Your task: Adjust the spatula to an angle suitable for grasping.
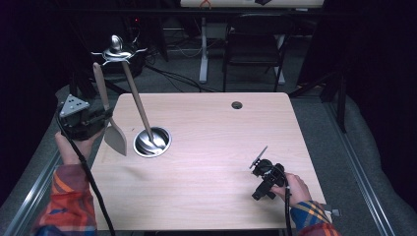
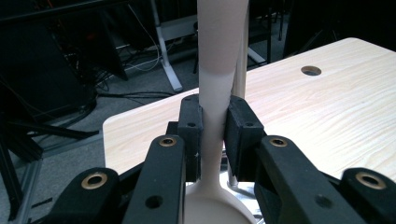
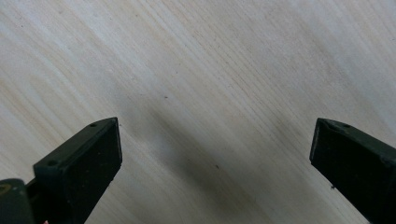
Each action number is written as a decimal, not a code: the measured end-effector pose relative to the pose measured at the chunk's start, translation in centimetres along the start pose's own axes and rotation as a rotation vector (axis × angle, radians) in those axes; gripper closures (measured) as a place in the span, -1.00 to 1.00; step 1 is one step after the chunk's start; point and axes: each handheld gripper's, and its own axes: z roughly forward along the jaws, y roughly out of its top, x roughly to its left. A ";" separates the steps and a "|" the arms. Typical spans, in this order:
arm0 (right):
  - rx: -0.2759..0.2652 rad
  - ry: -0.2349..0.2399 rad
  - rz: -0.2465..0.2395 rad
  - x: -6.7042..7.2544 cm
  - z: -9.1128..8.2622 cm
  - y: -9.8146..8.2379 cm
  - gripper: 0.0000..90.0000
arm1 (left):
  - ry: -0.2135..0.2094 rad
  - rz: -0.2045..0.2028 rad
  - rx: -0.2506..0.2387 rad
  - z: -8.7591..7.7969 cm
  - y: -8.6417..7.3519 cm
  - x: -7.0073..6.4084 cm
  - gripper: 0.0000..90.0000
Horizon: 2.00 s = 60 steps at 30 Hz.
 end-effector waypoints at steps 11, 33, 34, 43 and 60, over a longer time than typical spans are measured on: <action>0.003 0.004 0.002 0.0 0.0 0.0 -0.96 | -0.007 0.000 -0.007 0.2 0.2 0.1 0.72; 0.001 0.000 0.009 0.1 0.1 0.0 -0.96 | 0.005 0.023 0.019 1.1 0.6 -0.3 0.72; 0.016 0.003 -0.006 0.0 0.0 0.0 -0.96 | 0.004 0.023 0.017 1.1 0.6 -0.3 0.72; 0.006 0.001 0.003 0.1 0.1 0.0 -0.96 | -0.033 0.010 0.013 1.7 0.5 -0.2 0.72; 0.004 0.000 0.000 0.2 0.1 0.0 -0.96 | -0.032 0.020 -0.028 2.7 0.3 -1.3 0.67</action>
